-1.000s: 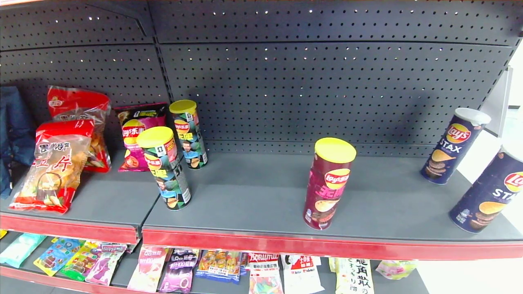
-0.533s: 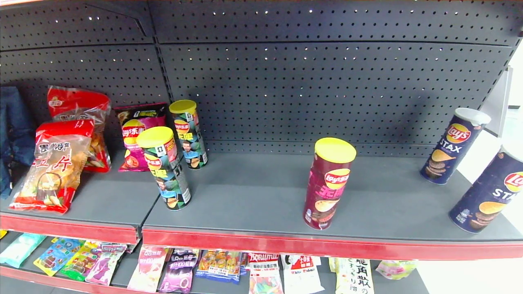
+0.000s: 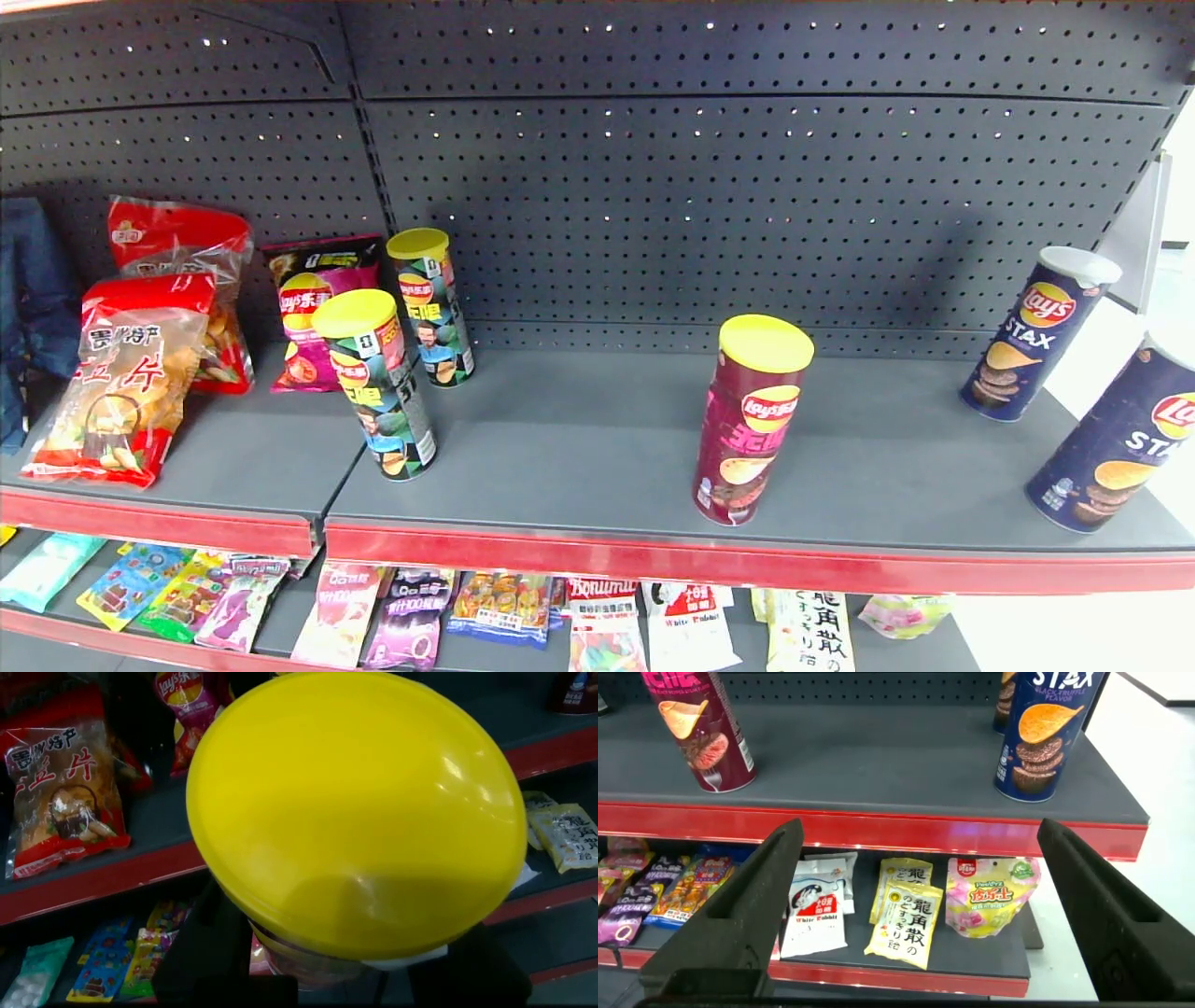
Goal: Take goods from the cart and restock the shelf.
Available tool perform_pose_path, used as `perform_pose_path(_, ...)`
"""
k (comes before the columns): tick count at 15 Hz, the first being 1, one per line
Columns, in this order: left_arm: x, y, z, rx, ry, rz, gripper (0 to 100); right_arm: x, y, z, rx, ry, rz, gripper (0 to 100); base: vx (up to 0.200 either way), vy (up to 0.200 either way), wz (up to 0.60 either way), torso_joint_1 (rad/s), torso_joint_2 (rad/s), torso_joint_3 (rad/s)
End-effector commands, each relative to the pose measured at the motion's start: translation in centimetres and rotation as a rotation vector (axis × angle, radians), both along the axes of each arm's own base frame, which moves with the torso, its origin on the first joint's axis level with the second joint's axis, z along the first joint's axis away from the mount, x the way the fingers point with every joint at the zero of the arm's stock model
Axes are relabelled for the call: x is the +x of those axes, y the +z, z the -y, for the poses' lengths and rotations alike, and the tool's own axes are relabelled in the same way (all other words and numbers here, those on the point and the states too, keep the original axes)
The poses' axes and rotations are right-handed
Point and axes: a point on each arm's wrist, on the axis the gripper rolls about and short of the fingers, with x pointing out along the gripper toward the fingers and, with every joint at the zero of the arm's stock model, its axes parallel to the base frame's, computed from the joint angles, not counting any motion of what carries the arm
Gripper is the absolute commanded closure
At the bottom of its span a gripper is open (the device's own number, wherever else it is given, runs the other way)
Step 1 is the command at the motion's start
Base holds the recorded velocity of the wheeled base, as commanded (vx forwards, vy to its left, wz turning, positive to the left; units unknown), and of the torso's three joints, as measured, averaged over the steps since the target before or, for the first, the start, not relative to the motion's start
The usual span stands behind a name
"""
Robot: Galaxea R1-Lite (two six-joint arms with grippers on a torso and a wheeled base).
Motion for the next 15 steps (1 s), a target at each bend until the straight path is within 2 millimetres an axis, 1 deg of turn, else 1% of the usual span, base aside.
perform_pose_path(1, 0.0, 0.1, 0.0, 0.000, -0.002, 0.001, 100, 0.0, 0.0, 0.0, 0.001, 0.001, 0.000, 0, 0.000, 0.000, 0.00, 0.000, 0.00, 0.000)
perform_pose_path(4, 0.0, 0.2, 0.0, 0.000, 0.000, 0.002, 100, 0.0, 0.0, 0.0, 0.001, 0.001, 0.000, 0, -0.200, 0.000, 0.00, 0.007, 0.01, 0.001)
perform_pose_path(11, -0.1, 0.6, 0.0, 0.001, -0.020, 0.018, 100, 0.0, 0.0, 0.0, 0.001, 0.001, 0.000, 0, 0.000, 0.000, 0.00, 0.000, 0.00, 0.000)
perform_pose_path(15, 0.0, 1.4, -0.2, -0.002, -0.062, 0.023, 100, 0.0, 0.0, 0.0, 0.001, 0.001, 0.000, 0, 0.000, 0.000, -0.60, 0.002, 0.00, 0.004)
